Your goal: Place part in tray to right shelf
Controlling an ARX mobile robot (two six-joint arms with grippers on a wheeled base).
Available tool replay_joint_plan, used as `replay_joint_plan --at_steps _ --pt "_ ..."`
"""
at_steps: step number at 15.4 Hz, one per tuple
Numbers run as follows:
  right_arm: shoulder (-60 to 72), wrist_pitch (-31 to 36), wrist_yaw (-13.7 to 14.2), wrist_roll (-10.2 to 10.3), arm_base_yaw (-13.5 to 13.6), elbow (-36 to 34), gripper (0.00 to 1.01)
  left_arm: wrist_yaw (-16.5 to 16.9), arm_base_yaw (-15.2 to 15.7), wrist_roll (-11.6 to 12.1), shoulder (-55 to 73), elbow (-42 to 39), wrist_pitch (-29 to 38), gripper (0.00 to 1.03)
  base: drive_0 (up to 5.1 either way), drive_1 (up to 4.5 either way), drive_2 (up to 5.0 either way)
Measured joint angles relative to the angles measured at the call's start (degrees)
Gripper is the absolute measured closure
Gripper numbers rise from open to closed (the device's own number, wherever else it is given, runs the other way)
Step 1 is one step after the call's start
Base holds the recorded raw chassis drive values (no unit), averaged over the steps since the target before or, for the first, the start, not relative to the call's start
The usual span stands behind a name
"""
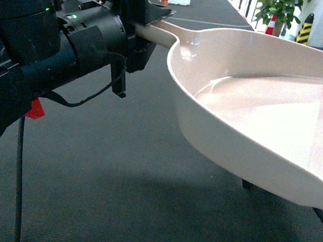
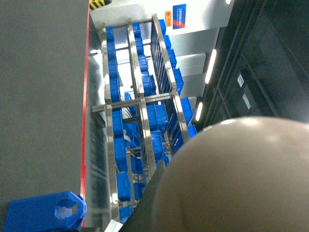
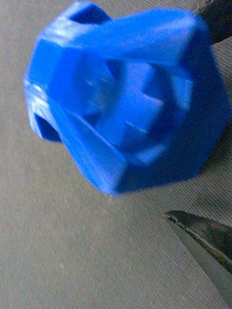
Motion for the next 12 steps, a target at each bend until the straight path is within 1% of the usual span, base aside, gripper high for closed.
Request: replay_joint_plan --at_steps 1,2,3,4,6,7,8,9,10,11,12 --pt "1.5 0.0 1.8 0.5 0.6 2.2 0.03 -0.4 0.3 0.1 0.0 0.0 0.0 0.91 0.0 0.0 0.0" --pt "3.2 1.6 3.3 1.2 1.3 4.5 0.03 -0.9 0.7 0.3 0.0 0.0 0.0 0.91 0.0 0.0 0.0" --pt "4.3 1.7 5.0 1.9 1.7 6.1 0.06 -1.1 1.0 0.5 0.0 0.0 0.0 0.91 0.0 0.0 0.0" --pt "4.9 1.7 6.7 2.6 2.3 7.0 0.18 -1.3 1.3 0.7 0.0 0.0 0.1 0.91 0.0 0.0 0.0" --pt "4.9 3.5 8.0 4.0 2.4 6.7 0.4 -1.3 1.4 0.6 0.0 0.0 0.1 0.91 0.0 0.0 0.0" --pt "4.6 4.4 8.2 5.0 2.3 5.6 0.51 -0.9 1.4 0.6 0.0 0.0 0.2 0.91 0.0 0.0 0.0" --pt "3.2 5.5 8.5 5.4 1.9 3.1 0.53 -0.5 1.2 0.5 0.0 0.0 0.2 0.91 0.0 0.0 0.0" --pt "1.3 6.4 8.7 5.5 1.5 0.3 0.53 0.0 0.8 0.4 0.0 0.0 0.2 0.91 0.0 0.0 0.0" --pt "-2.1 7.2 9.6 5.2 0.7 -3.6 0.53 0.2 0.1 0.5 0.0 0.0 0.0 0.91 0.0 0.0 0.0" --pt "-6.0 7.3 9.6 4.8 -0.1 -7.0 0.53 0.3 -0.2 -0.3 0.0 0.0 0.3 0.91 0.0 0.0 0.0" --pt "-10.9 7.7 9.7 4.5 -2.0 -11.1 0.53 0.5 -0.5 -1.8 0.0 0.2 1.0 0.91 0.0 0.0 0.0"
